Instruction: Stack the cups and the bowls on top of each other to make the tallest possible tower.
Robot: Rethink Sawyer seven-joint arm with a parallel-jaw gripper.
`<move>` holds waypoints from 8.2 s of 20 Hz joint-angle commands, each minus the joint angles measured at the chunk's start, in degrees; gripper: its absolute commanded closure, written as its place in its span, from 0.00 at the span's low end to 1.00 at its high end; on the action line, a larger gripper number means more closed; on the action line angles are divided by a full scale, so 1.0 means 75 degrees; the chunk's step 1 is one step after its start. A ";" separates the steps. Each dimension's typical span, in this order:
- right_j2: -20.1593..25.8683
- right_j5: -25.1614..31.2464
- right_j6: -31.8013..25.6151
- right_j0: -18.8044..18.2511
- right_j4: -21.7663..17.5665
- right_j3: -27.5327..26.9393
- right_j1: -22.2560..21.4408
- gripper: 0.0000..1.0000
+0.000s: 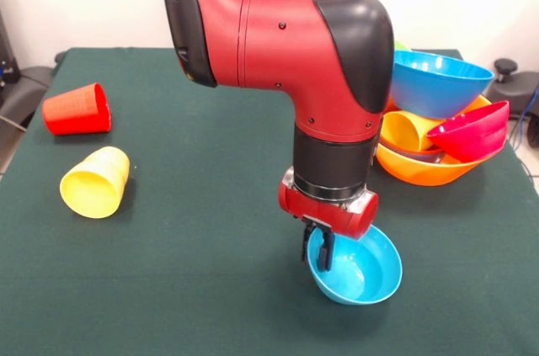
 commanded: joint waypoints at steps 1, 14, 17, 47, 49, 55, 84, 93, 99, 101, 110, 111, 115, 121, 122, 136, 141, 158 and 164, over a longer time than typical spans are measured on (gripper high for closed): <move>0.0350 -0.0426 -0.0379 0.0141 -0.0720 0.0397 0.0561 1.00; 0.0114 0.0627 -0.0080 0.0478 -0.0372 0.2553 -0.1861 1.00; 0.0088 0.0782 -0.0007 0.0545 -0.0256 0.3009 -0.2353 1.00; -0.0932 0.1210 0.0956 0.2153 0.0878 0.6939 -0.5799 1.00; -0.0913 0.1156 0.0969 0.2142 0.0895 0.6895 -0.5703 1.00; -0.1018 0.0699 0.1285 0.2415 0.0862 0.6656 -0.5166 1.00; -0.1824 -0.0033 0.2185 0.3826 0.1539 0.6060 -0.3950 1.00; -0.2126 0.0023 0.2267 0.4054 0.1613 0.5886 -0.3780 0.00; -0.2252 0.0049 0.2307 0.4212 0.1664 0.5763 -0.3672 0.00; -0.2291 0.0013 0.2303 0.4256 0.1683 0.5750 -0.3638 0.00; -0.2491 -0.0050 0.2267 0.4360 0.1743 0.5644 -0.3517 0.00; -0.2511 0.0008 0.2236 0.4351 0.1746 0.5621 -0.3532 0.00; -0.2577 0.0257 0.2040 0.4272 0.1686 0.5679 -0.3771 0.00; -0.2238 -0.0433 0.1243 0.3536 0.1316 0.6309 -0.3707 0.00; -0.2145 -0.0657 0.1048 0.3338 0.1174 0.6432 -0.3607 0.00; -0.1075 -0.3030 -0.0046 0.1763 -0.1220 0.6549 -0.2007 0.00; -0.0786 -0.3117 0.0065 0.1536 -0.1948 0.6391 -0.1814 0.00; 0.0673 -0.2183 0.0318 0.0561 -0.2278 0.7562 -0.3866 0.00; 0.0908 -0.1975 0.0279 0.0386 -0.2278 0.7847 -0.4318 0.00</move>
